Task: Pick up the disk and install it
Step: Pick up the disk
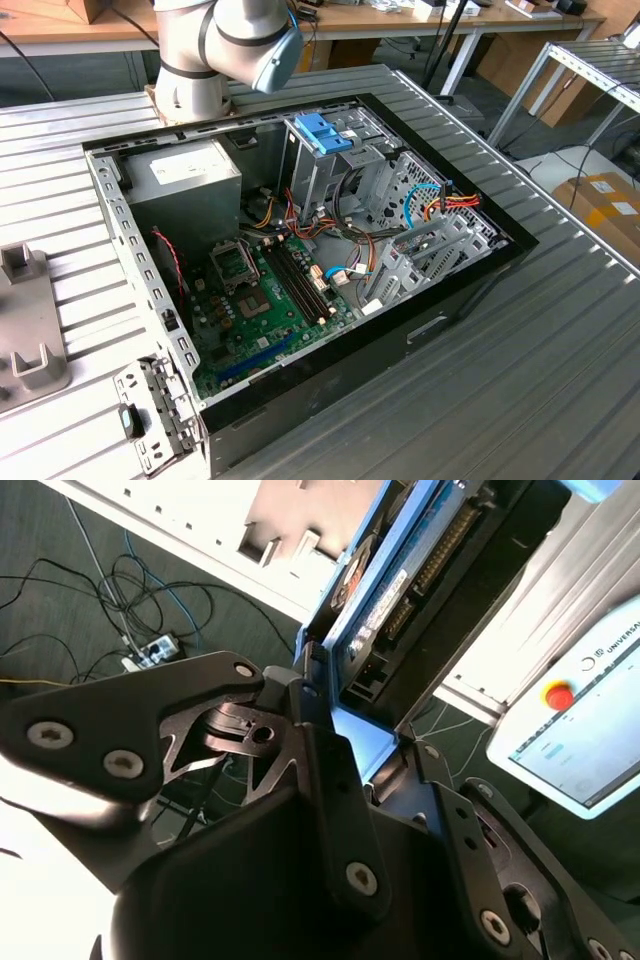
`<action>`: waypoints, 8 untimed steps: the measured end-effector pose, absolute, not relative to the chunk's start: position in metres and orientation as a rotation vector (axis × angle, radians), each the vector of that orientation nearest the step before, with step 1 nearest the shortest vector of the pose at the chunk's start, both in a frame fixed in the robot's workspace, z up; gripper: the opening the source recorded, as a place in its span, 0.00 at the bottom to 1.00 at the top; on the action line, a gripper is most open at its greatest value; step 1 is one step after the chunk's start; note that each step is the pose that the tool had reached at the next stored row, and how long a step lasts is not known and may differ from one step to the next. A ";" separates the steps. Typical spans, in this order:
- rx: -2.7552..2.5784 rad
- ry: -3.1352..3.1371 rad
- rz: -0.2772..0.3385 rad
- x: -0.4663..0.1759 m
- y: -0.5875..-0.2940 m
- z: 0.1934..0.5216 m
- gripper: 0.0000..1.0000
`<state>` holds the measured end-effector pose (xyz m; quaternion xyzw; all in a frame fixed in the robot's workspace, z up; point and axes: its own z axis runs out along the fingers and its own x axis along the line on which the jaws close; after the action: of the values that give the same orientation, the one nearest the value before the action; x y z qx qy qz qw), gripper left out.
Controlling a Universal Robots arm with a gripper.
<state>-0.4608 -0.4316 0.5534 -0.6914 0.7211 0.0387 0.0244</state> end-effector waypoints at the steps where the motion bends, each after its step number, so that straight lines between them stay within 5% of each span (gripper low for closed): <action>1: -2.139 2.231 0.120 -0.460 -0.432 0.552 0.37; 8: -2.140 2.232 0.121 -0.452 -0.438 0.543 0.37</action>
<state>-0.4521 -0.4382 0.5426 -0.6913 0.7211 0.0391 0.0238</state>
